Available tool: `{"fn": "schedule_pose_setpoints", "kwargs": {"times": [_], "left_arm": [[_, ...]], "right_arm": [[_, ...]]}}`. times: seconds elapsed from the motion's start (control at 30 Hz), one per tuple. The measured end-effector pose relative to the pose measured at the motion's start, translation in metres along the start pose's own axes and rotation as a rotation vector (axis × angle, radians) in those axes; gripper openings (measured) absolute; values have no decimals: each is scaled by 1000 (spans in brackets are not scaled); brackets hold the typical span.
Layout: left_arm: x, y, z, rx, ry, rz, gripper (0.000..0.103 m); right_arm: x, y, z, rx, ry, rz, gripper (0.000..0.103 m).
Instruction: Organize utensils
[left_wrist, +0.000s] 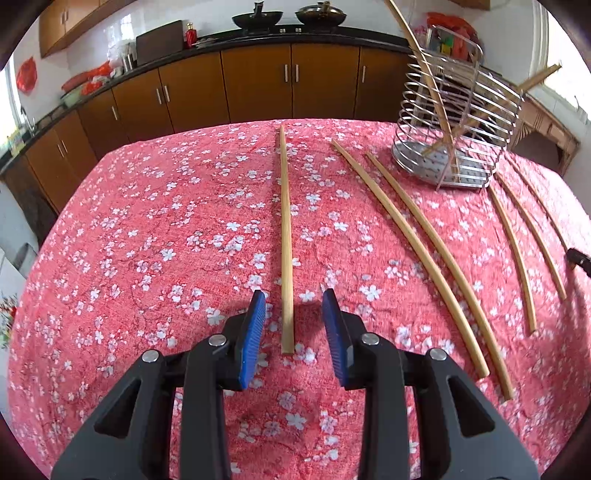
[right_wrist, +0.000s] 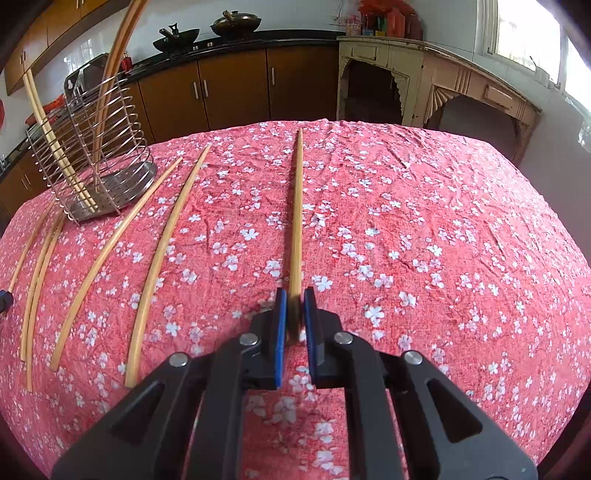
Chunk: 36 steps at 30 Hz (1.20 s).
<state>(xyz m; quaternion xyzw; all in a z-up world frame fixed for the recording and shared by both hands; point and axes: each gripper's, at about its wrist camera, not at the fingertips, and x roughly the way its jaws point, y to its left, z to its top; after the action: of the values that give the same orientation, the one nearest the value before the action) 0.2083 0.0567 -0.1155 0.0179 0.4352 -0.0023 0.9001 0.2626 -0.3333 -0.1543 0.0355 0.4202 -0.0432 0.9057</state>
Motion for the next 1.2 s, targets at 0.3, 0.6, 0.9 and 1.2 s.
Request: {"fn": "schedule_pose_setpoints", "kwargs": {"times": [0.3, 0.6, 0.9, 1.2], "left_arm": [[-2, -4, -3, 8, 0, 9, 31], [-6, -13, -5, 12, -2, 9, 9], [-24, 0, -17, -22, -41, -21, 7], [-108, 15, 8, -50, -284, -33, 7]], "right_arm": [[-3, -3, -3, 7, 0, 12, 11], [-2, 0, -3, 1, 0, 10, 9], [-32, -8, -12, -14, -82, 14, 8], [-117, -18, 12, -25, -314, 6, 8]]}}
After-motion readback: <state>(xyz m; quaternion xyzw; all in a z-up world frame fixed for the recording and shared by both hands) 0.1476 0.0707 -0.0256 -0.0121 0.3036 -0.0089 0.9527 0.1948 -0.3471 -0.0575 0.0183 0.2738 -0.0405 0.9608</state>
